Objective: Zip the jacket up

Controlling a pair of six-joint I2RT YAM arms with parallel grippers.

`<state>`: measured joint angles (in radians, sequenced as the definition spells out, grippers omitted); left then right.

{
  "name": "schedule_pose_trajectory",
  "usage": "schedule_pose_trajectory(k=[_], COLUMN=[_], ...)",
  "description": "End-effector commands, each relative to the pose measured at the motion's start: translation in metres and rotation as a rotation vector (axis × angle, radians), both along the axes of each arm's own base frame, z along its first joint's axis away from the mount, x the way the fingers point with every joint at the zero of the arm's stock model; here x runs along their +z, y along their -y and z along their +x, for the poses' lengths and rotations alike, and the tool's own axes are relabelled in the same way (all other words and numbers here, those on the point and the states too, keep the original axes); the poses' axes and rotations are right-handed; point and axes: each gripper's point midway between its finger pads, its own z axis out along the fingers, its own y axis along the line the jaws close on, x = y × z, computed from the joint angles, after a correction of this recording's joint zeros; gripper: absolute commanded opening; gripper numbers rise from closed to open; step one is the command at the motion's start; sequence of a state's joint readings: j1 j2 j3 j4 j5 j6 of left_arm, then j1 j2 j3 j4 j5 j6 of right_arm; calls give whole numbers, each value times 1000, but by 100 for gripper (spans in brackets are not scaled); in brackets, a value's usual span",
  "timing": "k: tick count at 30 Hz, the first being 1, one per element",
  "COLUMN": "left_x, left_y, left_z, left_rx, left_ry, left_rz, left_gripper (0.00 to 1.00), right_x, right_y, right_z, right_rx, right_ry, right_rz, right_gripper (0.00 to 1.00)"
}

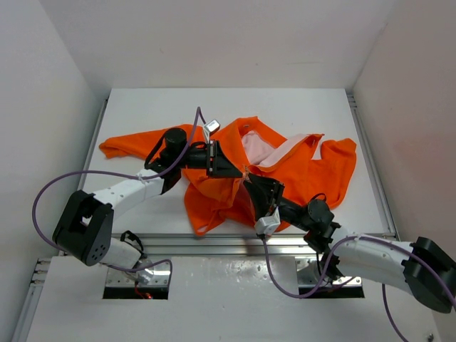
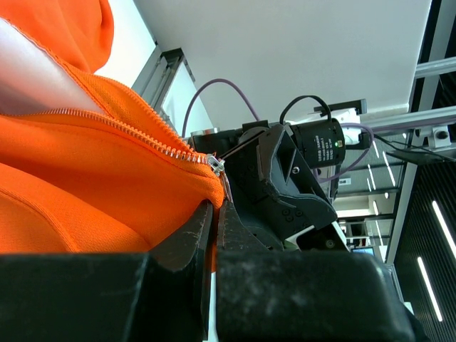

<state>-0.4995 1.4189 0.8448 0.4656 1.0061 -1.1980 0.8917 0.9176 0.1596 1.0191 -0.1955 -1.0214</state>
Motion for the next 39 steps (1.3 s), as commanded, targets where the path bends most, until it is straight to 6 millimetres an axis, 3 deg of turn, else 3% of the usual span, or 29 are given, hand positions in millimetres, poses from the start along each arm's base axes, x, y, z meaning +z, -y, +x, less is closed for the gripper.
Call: schedule_pose_trajectory(k=[1,8,17,22,25,33,35,36,37,38,39], left_x=[19,21,21,20,17,8,2,-2,-7,-4,-5], left_y=[2,2,2,2,2,2,1,1,0,-1,-1], left_z=[-7,-6,-6,-6,-6,-2,3,4,5,5,5], left_rx=[-34,-34,-34,-35,-35,-34,-14,-10,-8,-8,-10], left_ry=[71,69,69,79,73,109,155,148,177,199,217], left_rz=[-44,-43,-43,-43,-33,30,59,82,98,95,96], left_gripper=[0,0,0,0,0,0,0,0,0,0,0], right_x=[25,16,9,9,12,25,34,18,38,25,28], right_y=[-2,-2,-2,-2,-2,0,1,0,2,1,3], right_z=[-6,-3,6,7,5,-5,-3,0,-3,-1,-4], right_rx=[32,29,8,8,16,58,58,49,62,53,64], right_ry=[56,29,3,-4,5,-37,-84,-152,-170,-234,-289], right_rz=[60,33,14,14,25,85,119,76,127,92,116], right_gripper=[35,24,24,16,0,0,0,0,0,0,0])
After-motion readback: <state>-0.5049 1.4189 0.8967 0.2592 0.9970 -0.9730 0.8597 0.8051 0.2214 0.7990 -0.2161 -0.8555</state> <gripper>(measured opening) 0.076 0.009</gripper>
